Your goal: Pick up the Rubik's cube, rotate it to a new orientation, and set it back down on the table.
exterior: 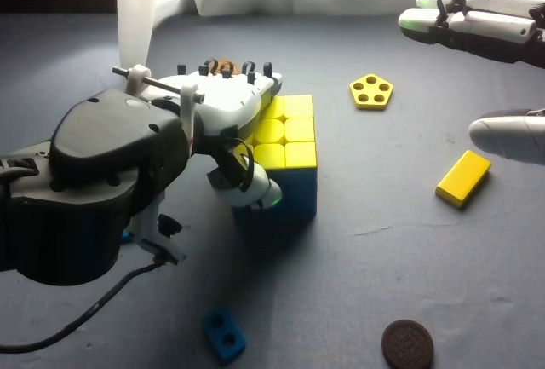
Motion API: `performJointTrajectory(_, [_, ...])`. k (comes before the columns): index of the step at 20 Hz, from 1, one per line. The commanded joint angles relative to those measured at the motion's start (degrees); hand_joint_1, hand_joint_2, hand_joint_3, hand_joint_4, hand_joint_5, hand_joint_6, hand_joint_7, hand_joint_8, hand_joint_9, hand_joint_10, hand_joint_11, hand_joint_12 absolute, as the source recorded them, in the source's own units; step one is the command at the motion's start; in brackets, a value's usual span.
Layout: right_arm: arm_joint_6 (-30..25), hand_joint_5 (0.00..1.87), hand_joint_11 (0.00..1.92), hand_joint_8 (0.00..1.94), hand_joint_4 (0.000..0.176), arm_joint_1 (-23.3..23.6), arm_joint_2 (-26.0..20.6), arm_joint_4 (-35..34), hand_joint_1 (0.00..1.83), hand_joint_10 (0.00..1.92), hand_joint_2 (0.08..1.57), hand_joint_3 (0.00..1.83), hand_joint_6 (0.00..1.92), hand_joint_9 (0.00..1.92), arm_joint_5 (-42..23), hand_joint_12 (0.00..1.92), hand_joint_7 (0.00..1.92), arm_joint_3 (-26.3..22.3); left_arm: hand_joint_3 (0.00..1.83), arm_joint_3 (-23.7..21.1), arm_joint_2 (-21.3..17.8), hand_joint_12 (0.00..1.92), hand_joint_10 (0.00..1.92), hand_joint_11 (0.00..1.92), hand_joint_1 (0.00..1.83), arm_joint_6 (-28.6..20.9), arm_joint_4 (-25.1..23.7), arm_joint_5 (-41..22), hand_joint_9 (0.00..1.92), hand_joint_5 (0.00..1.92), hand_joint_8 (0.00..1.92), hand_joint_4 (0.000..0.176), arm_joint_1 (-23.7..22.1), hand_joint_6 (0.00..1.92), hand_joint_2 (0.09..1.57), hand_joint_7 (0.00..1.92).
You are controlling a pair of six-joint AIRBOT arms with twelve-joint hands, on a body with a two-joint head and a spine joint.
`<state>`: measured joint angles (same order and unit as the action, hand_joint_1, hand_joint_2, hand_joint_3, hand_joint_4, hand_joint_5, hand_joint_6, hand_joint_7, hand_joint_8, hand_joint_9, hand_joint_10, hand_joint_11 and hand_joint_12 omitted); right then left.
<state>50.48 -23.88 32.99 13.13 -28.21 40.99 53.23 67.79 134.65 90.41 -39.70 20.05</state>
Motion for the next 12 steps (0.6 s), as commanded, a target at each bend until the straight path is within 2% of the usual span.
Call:
performJointTrajectory(1, [0.0,0.04,0.0,0.01,0.0,0.43,-0.27,-0.99,0.0,0.01,1.39,0.01,0.01,0.02,-6.64,0.0,0.04,-0.03,0.0,0.55,0.15,0.13,0.0,0.0,0.81,-0.03,-2.89,-1.91,0.03,0.0,0.0,0.0,0.11,0.0,1.11,0.0])
performJointTrajectory(2, [0.0,0.04,0.0,0.01,0.0,0.43,-0.27,-0.99,0.0,0.01,1.39,0.01,0.01,0.03,-6.64,0.0,0.04,-0.03,0.0,0.65,0.24,0.18,0.0,0.0,0.8,-0.19,-2.89,-1.91,0.04,0.0,0.0,0.0,0.26,0.0,1.11,0.0])
performJointTrajectory(8, [0.0,0.03,0.0,0.01,0.0,0.39,-0.27,-0.98,0.0,0.01,1.39,0.01,0.0,0.04,-6.64,0.0,0.05,-0.03,0.0,1.1,0.62,0.12,0.0,0.0,0.8,-0.47,-2.69,-1.96,0.0,0.0,0.0,0.0,0.75,0.0,1.11,0.0])
performJointTrajectory(12, [0.01,0.03,0.0,0.0,0.0,0.39,-0.28,-0.98,0.0,0.01,1.39,0.01,0.01,0.03,-6.64,0.0,0.04,-0.03,0.0,1.11,0.6,0.2,0.0,0.0,0.81,-0.47,-2.5,-2.12,0.01,0.0,0.0,0.0,0.7,0.0,1.11,0.0])
